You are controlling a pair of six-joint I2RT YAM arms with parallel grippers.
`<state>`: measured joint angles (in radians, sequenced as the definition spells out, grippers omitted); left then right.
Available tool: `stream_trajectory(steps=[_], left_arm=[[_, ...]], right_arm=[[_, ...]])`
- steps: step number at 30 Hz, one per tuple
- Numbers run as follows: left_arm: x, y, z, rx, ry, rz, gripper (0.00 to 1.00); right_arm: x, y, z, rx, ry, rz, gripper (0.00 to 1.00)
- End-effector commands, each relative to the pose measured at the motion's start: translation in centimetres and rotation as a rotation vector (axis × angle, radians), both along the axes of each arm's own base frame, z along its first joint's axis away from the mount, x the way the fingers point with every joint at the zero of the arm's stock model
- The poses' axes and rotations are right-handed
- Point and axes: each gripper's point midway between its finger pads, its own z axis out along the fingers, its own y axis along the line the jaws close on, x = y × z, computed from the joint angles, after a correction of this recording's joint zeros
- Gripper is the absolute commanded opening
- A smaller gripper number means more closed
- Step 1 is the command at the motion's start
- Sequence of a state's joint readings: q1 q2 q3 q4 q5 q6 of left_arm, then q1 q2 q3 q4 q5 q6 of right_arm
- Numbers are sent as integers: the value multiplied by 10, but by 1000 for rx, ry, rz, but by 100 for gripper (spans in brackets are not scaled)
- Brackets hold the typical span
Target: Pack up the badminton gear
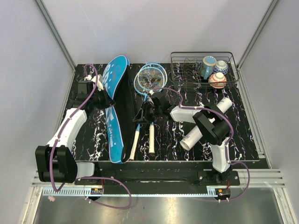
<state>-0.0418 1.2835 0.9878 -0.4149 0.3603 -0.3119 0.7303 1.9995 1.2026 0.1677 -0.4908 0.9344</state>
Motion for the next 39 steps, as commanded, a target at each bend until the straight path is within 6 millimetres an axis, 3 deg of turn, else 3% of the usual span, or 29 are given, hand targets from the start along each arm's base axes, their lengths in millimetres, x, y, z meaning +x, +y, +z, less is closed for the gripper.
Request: stream_trajectory(steps=[1, 7, 17, 25, 32, 39], left_arm=[[14, -2, 22, -26, -104, -10, 0], [14, -7, 21, -45, -96, -24, 0], [15, -6, 18, -41, -86, -21, 0], [15, -8, 16, -51, -79, -32, 0], [15, -11, 15, -63, -76, -40, 0], [14, -11, 16, -66, -79, -42, 0]], right_arm=[[7, 8, 17, 75, -8, -18, 45], [2, 7, 11, 77, 29, -12, 48], [-14, -16, 8, 15, -27, -2, 54], [-17, -14, 4, 33, -30, 20, 59], [-9, 0, 3, 73, 4, 19, 47], [-23, 3, -2, 77, 36, 32, 46]])
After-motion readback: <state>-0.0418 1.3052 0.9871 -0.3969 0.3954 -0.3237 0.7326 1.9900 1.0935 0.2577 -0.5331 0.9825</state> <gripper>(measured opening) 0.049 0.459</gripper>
